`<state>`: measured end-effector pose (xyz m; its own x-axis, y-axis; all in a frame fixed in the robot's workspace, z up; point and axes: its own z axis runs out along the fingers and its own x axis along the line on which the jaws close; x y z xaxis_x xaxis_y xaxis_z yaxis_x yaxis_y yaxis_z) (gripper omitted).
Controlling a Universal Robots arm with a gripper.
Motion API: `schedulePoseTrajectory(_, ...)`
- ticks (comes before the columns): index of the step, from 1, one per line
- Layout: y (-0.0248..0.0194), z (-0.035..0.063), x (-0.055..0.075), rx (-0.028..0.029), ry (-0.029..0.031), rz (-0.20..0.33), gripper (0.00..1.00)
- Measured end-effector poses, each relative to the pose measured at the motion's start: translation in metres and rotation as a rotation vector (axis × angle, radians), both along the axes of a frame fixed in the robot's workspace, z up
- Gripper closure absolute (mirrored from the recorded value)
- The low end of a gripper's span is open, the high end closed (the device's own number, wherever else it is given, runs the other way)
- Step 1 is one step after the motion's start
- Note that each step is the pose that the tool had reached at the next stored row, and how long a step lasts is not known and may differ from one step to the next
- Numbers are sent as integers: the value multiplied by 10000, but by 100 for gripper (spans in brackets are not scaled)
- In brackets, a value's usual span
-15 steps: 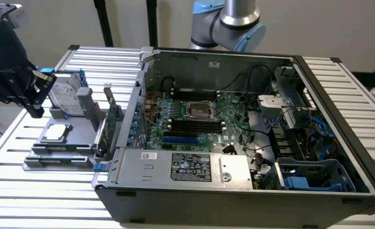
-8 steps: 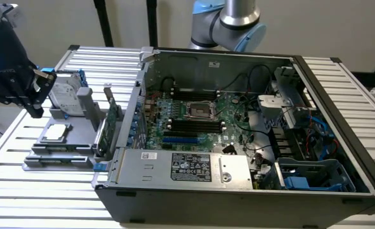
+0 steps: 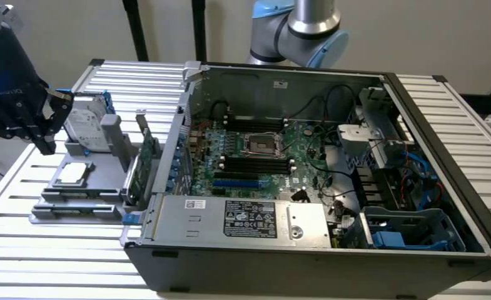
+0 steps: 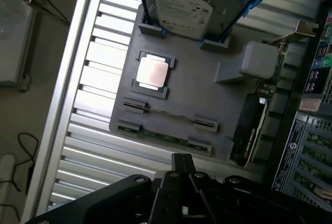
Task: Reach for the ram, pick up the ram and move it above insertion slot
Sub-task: 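Pick up the ram and move it above insertion slot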
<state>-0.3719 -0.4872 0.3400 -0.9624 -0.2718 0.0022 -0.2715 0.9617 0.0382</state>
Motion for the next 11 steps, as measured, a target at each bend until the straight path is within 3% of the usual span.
schedulePoseTrajectory(11, 0, 0, 0, 1, -1, 2006, 89)
